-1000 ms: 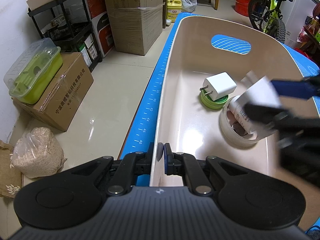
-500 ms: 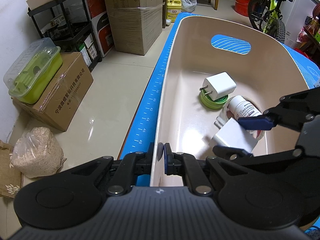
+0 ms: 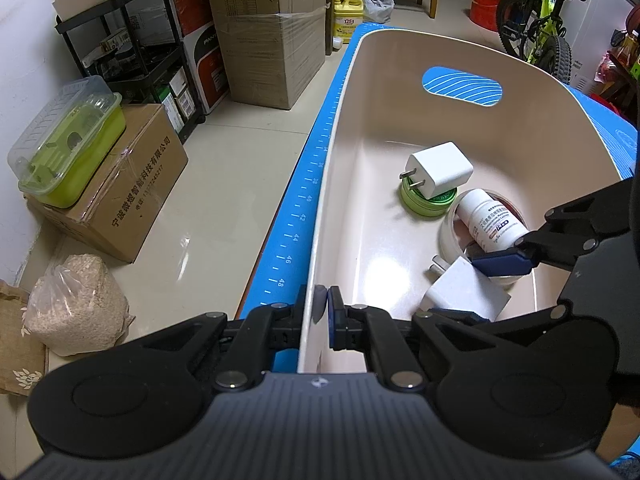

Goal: Organize rigid objects
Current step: 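Carry the second charger into the basket and release it beside the tape roll, then grasp the black TV remote with the right gripper, then carry the remote into the basket and open the right gripper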

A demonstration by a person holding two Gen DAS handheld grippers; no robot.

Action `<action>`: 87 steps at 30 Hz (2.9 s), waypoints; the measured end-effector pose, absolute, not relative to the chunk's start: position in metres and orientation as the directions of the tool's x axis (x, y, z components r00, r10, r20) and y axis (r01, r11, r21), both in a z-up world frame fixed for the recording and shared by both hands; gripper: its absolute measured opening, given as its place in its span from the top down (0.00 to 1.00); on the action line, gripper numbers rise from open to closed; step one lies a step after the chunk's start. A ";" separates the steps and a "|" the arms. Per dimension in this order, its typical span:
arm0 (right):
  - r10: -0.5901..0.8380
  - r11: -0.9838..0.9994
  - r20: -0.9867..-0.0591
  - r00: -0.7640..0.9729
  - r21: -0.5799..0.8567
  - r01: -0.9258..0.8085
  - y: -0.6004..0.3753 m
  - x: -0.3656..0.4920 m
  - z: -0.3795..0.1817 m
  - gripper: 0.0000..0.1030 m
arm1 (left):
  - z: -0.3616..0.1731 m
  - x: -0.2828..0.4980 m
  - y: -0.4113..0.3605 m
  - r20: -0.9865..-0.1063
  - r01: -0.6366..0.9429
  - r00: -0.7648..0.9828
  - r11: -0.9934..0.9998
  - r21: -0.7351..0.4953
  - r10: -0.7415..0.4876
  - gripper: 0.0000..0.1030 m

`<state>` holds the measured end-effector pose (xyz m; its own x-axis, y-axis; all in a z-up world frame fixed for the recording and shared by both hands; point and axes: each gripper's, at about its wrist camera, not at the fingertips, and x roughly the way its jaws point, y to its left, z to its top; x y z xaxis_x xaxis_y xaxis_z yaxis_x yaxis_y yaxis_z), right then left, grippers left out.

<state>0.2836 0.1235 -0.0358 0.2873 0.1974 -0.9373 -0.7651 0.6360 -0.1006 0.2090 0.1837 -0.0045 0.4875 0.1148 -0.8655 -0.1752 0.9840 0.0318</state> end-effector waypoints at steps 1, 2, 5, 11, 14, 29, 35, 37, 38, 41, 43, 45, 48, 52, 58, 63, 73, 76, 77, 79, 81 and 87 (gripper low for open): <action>0.197 0.633 -0.937 0.290 -0.104 -0.767 0.123 0.283 -0.036 0.52 | -0.004 0.209 0.184 -0.865 -0.175 0.488 0.984 0.031 0.114 0.91; 0.199 0.632 -0.936 0.292 -0.105 -0.768 0.122 0.282 -0.036 0.52 | -0.004 0.209 0.184 -0.866 -0.175 0.488 0.984 0.031 0.114 0.91; 0.225 0.653 -0.931 0.289 -0.076 -0.754 0.116 0.282 -0.031 0.46 | -0.004 0.209 0.184 -0.866 -0.175 0.487 0.984 0.032 0.115 0.91; 0.309 0.683 -0.886 0.345 -0.046 -0.729 0.090 0.275 0.004 0.40 | -0.004 0.208 0.185 -0.866 -0.175 0.488 0.984 0.027 0.110 0.91; 0.340 0.725 -0.848 0.406 -0.039 -0.688 0.065 0.271 0.031 0.39 | -0.004 0.207 0.186 -0.866 -0.175 0.487 0.984 0.027 0.111 0.91; 0.151 0.951 -0.766 0.625 -0.061 -0.304 -0.076 0.302 0.026 0.39 | -0.004 0.208 0.186 -0.866 -0.175 0.487 0.984 0.027 0.111 0.91; 0.196 0.950 -0.813 0.548 0.018 -0.312 -0.081 0.317 -0.021 0.38 | -0.004 0.207 0.186 -0.866 -0.175 0.487 0.984 0.027 0.110 0.91; 0.207 0.949 -0.818 0.537 0.035 -0.314 -0.076 0.318 -0.032 0.37 | -0.004 0.208 0.185 -0.866 -0.175 0.487 0.984 0.027 0.110 0.91; 0.208 0.948 -0.817 0.537 0.033 -0.316 -0.074 0.319 -0.035 0.35 | -0.004 0.208 0.185 -0.866 -0.175 0.487 0.984 0.027 0.111 0.91; 0.202 0.948 -0.819 0.536 0.026 -0.318 -0.068 0.318 -0.046 0.31 | -0.004 0.208 0.185 -0.866 -0.175 0.487 0.984 0.029 0.112 0.91; 0.179 0.952 -0.830 0.529 0.010 -0.306 -0.066 0.322 -0.052 0.31 | -0.004 0.208 0.185 -0.866 -0.175 0.487 0.984 0.027 0.111 0.91; 0.150 0.957 -0.838 0.524 -0.010 -0.289 -0.062 0.324 -0.058 0.29 | -0.004 0.208 0.185 -0.867 -0.176 0.487 0.984 0.027 0.110 0.91; 0.135 0.965 -0.845 0.517 -0.005 -0.261 -0.062 0.327 -0.065 0.28 | -0.004 0.208 0.185 -0.866 -0.175 0.487 0.984 0.028 0.112 0.91; 0.127 0.980 -0.849 0.513 0.026 -0.198 -0.067 0.329 -0.070 0.26 | -0.004 0.208 0.185 -0.866 -0.176 0.487 0.984 0.028 0.112 0.91; 0.075 0.991 -0.849 0.522 0.004 -0.135 -0.063 0.333 -0.077 0.25 | -0.003 0.207 0.187 -0.867 -0.175 0.486 0.984 0.031 0.113 0.91; 0.063 0.991 -0.850 0.523 -0.008 -0.133 -0.061 0.333 -0.079 0.27 | -0.003 0.207 0.187 -0.867 -0.175 0.486 0.984 0.031 0.114 0.91; 0.060 0.994 -0.833 0.551 0.002 -0.106 -0.061 0.319 -0.073 0.48 | -0.002 0.207 0.189 -0.868 -0.174 0.485 0.984 0.025 0.108 0.91; 0.046 0.997 -0.808 0.587 -0.001 -0.080 -0.069 0.312 -0.067 0.48 | -0.002 0.207 0.189 -0.868 -0.175 0.485 0.984 0.024 0.107 0.91; 0.043 0.997 -0.802 0.596 0.000 -0.071 -0.071 0.310 -0.065 0.48 | -0.001 0.207 0.190 -0.868 -0.175 0.485 0.984 0.023 0.107 0.91; 0.034 0.998 -0.787 0.616 -0.003 -0.058 -0.077 0.307 -0.060 0.48 | -0.002 0.207 0.189 -0.868 -0.175 0.485 0.984 0.024 0.108 0.91; 0.036 0.999 -0.771 0.636 0.004 -0.053 -0.081 0.306 -0.051 0.48 | -0.001 0.207 0.190 -0.868 -0.175 0.484 0.984 0.025 0.108 0.91; 0.061 0.997 -0.688 0.723 0.003 -0.082 -0.082 0.291 -0.005 0.48 | -0.002 0.207 0.190 -0.869 -0.174 0.482 0.984 0.028 0.110 0.91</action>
<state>0.2911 -0.0815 -0.0052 0.7231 0.0611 -0.6881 -0.0816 0.9967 0.0027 0.2071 0.1898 -0.0019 0.4824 0.1096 -0.8691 -0.1740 0.9844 0.0275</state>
